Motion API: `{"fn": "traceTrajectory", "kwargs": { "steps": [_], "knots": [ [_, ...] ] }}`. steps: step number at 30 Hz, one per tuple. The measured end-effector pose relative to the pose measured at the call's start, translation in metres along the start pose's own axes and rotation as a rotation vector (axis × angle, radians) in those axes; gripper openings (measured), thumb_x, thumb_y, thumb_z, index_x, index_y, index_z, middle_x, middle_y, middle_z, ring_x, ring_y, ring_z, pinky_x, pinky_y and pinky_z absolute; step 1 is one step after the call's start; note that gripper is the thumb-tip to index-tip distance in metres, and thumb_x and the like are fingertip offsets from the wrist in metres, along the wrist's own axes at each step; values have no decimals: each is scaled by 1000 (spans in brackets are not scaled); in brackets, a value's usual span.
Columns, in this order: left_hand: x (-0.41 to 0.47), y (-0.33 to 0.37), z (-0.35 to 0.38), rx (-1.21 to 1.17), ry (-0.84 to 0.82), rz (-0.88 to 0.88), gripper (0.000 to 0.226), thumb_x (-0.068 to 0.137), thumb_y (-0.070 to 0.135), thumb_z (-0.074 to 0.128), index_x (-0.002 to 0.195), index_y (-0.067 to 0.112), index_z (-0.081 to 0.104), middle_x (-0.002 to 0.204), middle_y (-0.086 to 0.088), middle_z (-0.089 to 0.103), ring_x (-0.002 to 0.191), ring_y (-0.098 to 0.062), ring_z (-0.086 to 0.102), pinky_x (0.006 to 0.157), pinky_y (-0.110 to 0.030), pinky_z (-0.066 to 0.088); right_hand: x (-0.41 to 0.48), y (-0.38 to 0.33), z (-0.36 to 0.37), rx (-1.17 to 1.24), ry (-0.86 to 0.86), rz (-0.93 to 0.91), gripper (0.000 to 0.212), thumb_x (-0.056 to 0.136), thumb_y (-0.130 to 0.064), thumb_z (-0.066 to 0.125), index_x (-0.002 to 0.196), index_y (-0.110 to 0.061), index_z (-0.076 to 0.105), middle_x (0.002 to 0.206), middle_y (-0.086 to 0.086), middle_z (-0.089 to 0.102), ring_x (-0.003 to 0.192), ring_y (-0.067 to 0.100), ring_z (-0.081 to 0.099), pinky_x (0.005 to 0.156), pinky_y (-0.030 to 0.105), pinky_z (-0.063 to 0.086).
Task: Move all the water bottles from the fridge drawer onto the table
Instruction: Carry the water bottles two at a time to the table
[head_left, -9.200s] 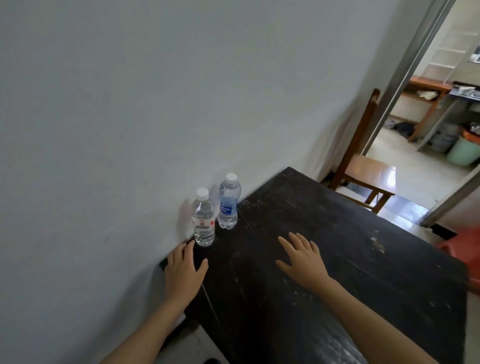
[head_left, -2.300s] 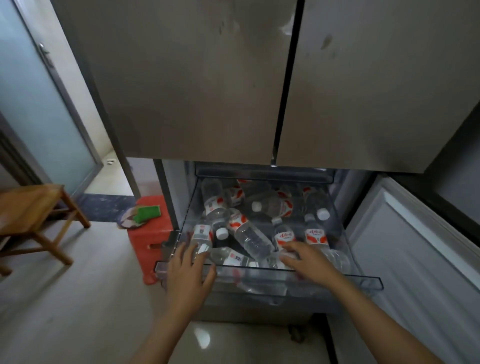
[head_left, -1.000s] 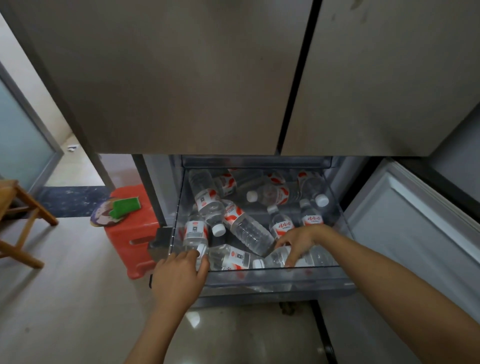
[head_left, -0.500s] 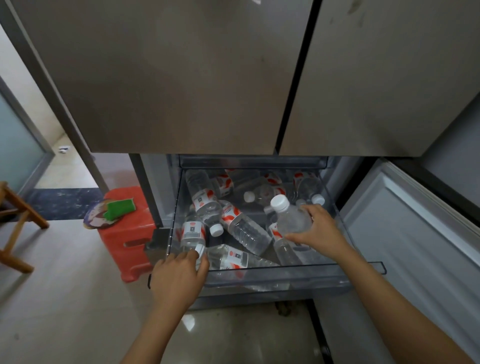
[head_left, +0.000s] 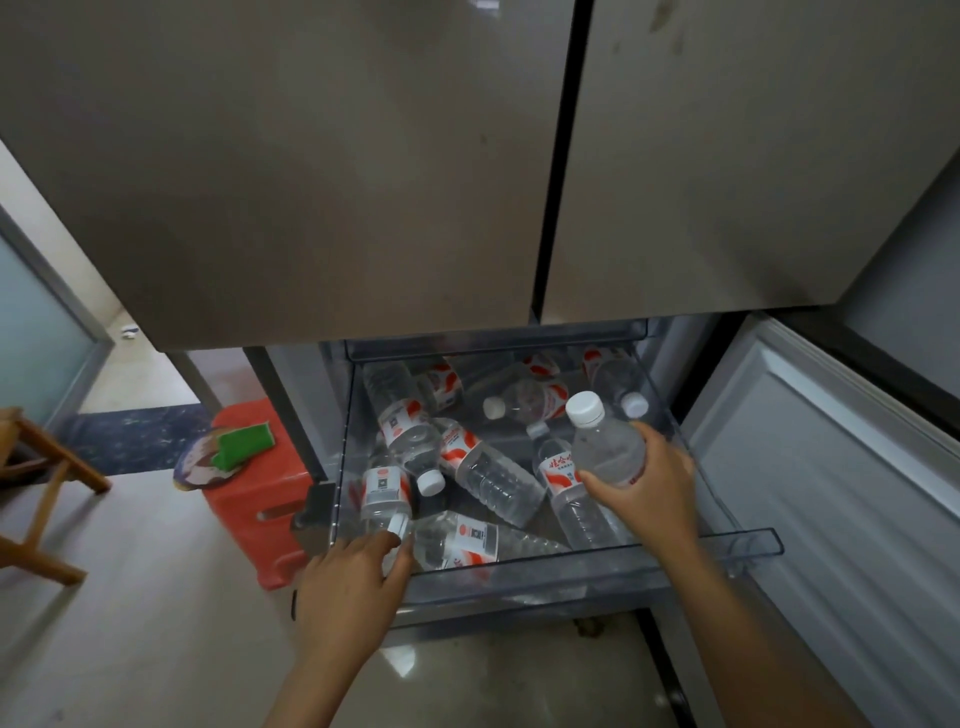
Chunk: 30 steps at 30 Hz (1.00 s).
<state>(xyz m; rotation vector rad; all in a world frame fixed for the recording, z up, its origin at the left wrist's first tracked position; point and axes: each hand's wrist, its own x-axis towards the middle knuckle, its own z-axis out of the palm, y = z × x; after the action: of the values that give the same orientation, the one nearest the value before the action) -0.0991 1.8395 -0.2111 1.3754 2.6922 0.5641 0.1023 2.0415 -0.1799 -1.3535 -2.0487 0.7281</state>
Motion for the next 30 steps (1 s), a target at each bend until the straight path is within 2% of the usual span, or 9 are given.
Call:
{"fn": "traceTrajectory", "kwargs": {
  "steps": [2, 5, 10, 12, 14, 16, 19, 22, 30],
  "knots": [
    [3, 0, -7, -162, -15, -80, 40, 79, 49, 40, 82, 24, 72, 77, 1, 70, 74, -22, 64, 57, -27, 37, -1, -1, 0, 5, 12, -12, 92, 49, -60, 74, 124, -12, 48, 122, 8, 55, 118, 30, 42, 98, 44, 38],
    [20, -2, -15, -275, -33, -60, 17, 86, 20, 61, 100, 16, 70, 100, -5, 68, 95, -24, 60, 71, -29, 41, 2, -1, 1, 5, 21, -50, 84, 51, -55, 78, 120, -12, 52, 115, 6, 59, 112, 29, 48, 96, 43, 40],
    [76, -4, -11, 310, 22, 347, 65, 36, -4, 84, 98, 12, 69, 93, -12, 69, 77, -32, 66, 51, -38, 53, 5, 7, 6, -102, -20, -169, 71, 58, -48, 80, 115, -14, 54, 108, 2, 62, 104, 22, 55, 99, 42, 38],
    [100, 0, -6, 424, -80, 409, 78, 54, -4, 77, 126, 14, 53, 129, -23, 52, 113, -40, 54, 79, -50, 53, 7, 10, 8, -139, -35, -190, 72, 58, -52, 80, 115, -15, 55, 107, 1, 63, 102, 21, 56, 96, 45, 41],
    [118, -3, 4, 568, -197, 491, 79, 82, 3, 57, 147, 23, 16, 154, -17, 8, 141, -34, 13, 110, -46, 26, 7, 11, 9, -193, -42, -203, 74, 58, -57, 78, 115, -15, 55, 106, 0, 64, 102, 20, 56, 96, 42, 41],
    [131, -3, 10, 670, -304, 539, 81, 89, 6, 49, 147, 27, -2, 156, -12, -8, 143, -30, -7, 115, -43, 8, 7, 12, 10, -229, -46, -246, 75, 58, -62, 75, 114, -16, 54, 104, -1, 64, 99, 20, 57, 96, 38, 38],
    [142, -2, 15, 761, -354, 606, 86, 89, 11, 53, 147, 27, -7, 156, -11, -9, 143, -30, -11, 114, -43, -1, 6, 13, 10, -254, -56, -251, 78, 57, -67, 69, 113, -15, 55, 104, 0, 65, 99, 20, 58, 95, 38, 37],
    [151, -5, 19, 855, -353, 625, 86, 88, 10, 54, 147, 27, -6, 156, -11, -6, 143, -30, -8, 114, -44, -2, 7, 15, 12, -273, -66, -252, 81, 57, -75, 58, 114, -18, 53, 104, -3, 64, 99, 18, 58, 96, 37, 38],
    [156, -4, 23, 911, -354, 690, 77, 88, 9, 53, 147, 21, 4, 154, -16, 9, 142, -33, 5, 114, -45, 9, 8, 15, 12, -275, -44, -288, 78, 58, -72, 62, 112, -16, 55, 101, -3, 65, 95, 18, 59, 94, 38, 38]
  ]
}}
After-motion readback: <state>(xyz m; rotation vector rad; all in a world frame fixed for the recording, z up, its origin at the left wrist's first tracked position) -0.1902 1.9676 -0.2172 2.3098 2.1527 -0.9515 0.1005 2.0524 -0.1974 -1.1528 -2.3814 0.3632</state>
